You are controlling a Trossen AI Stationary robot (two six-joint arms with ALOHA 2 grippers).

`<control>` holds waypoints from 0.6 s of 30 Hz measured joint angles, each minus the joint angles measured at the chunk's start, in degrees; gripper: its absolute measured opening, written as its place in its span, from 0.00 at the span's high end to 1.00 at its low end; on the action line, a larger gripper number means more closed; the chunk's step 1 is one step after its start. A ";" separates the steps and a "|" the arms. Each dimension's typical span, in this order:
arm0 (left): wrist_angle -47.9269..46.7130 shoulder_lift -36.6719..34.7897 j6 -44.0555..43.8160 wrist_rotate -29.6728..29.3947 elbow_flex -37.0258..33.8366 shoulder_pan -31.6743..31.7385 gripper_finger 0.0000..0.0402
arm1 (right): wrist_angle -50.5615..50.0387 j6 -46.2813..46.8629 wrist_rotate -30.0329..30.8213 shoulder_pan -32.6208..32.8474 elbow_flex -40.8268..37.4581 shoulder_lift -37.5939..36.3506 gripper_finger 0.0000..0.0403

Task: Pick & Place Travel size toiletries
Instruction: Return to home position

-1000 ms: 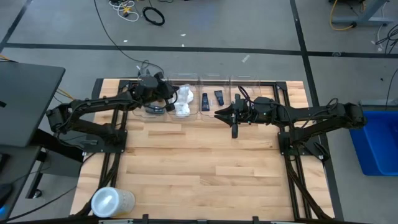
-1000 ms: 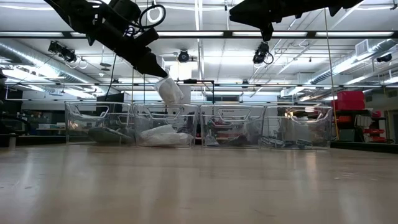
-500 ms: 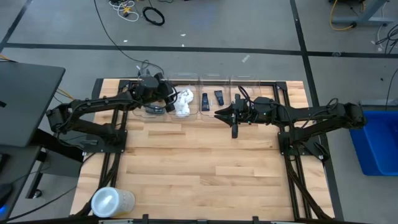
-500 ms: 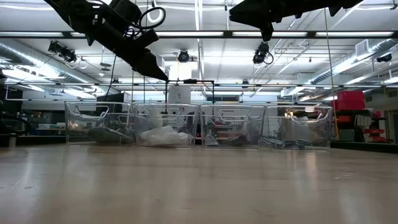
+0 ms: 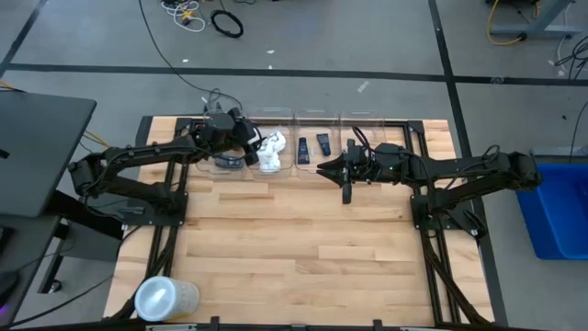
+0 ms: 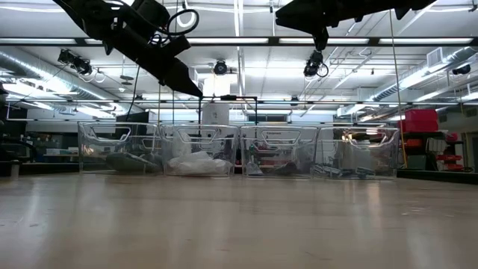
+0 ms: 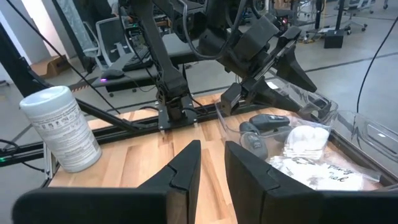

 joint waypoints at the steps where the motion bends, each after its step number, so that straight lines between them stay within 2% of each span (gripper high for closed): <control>1: 0.00 0.00 -0.72 -0.02 0.00 0.00 0.46 | 0.00 0.00 0.00 0.00 0.00 -0.02 0.80; 6: 1.01 -0.70 -4.41 -0.79 0.17 0.04 0.48 | 0.00 0.01 -0.02 0.00 0.00 0.00 0.80; 9: 1.22 -1.29 -4.50 -3.15 1.51 0.64 0.50 | 0.00 0.02 -0.02 0.00 0.00 0.00 0.80; 18: -1.18 -1.01 -14.39 -1.74 3.13 6.83 0.56 | -0.25 -0.01 -0.02 0.00 0.00 -0.02 0.80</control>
